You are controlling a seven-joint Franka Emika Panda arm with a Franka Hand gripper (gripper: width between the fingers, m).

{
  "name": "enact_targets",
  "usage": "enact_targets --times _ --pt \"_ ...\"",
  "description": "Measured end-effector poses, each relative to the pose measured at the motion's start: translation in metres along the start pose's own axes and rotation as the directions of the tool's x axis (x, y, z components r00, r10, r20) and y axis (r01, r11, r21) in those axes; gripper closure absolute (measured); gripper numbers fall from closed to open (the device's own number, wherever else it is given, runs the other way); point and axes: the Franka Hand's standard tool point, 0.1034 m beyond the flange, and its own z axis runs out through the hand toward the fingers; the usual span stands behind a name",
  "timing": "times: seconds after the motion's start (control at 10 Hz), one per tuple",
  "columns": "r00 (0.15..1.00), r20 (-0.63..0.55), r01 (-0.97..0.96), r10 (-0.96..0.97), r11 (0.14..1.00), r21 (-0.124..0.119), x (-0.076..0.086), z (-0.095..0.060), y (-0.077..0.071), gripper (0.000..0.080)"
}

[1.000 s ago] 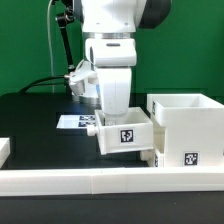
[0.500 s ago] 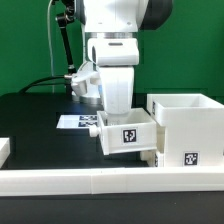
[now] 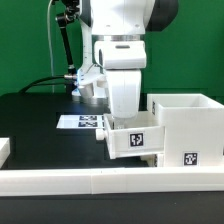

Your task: Assemble drawer

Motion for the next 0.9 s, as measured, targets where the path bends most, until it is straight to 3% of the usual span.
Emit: enact_targets --times 0.9 --pt "1.000 -0.002 -0.014 0.014 1.000 -0.005 0.017 -0.001 0.001 0.0755"
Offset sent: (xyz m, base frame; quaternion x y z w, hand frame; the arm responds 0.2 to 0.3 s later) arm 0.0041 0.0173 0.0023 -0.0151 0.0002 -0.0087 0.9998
